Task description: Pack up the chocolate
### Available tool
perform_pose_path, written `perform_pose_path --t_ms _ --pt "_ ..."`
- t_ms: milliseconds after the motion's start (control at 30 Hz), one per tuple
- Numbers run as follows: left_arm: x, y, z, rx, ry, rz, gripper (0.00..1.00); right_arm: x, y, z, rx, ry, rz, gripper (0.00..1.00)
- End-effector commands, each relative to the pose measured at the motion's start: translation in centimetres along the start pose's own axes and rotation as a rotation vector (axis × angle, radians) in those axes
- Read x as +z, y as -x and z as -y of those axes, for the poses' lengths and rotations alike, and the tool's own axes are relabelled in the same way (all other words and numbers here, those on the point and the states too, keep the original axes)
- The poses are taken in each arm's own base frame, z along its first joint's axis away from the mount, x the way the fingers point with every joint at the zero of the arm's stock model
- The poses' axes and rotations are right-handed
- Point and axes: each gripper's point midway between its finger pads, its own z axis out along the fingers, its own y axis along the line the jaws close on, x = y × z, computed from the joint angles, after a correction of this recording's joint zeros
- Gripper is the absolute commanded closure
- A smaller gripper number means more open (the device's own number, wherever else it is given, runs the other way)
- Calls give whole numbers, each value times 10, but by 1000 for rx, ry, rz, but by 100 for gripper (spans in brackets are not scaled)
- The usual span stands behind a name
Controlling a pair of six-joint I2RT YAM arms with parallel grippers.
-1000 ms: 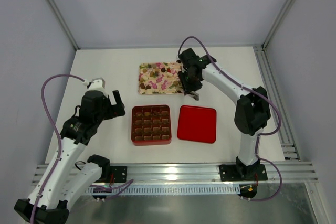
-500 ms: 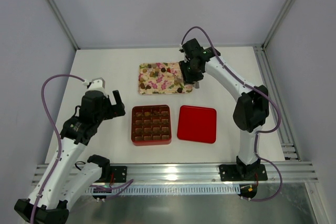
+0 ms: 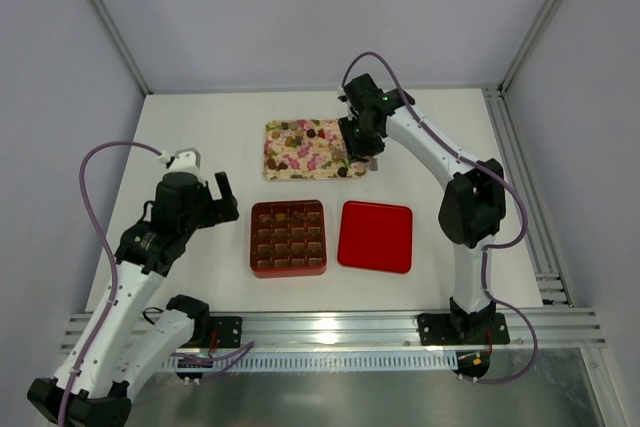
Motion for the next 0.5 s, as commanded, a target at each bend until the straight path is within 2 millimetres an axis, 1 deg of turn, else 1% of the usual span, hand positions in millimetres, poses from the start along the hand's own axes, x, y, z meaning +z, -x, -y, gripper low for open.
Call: perform_pose_path --t_ms 0,133,467 --pt "-1 13 1 -6 1 46 0 -5 6 -7 -14 38 18 56" --pt "-1 12 1 -8 1 45 0 -6 3 -8 -14 44 13 57" --pt "-1 12 1 -8 1 45 0 -11 8 -9 -7 48 37 57"
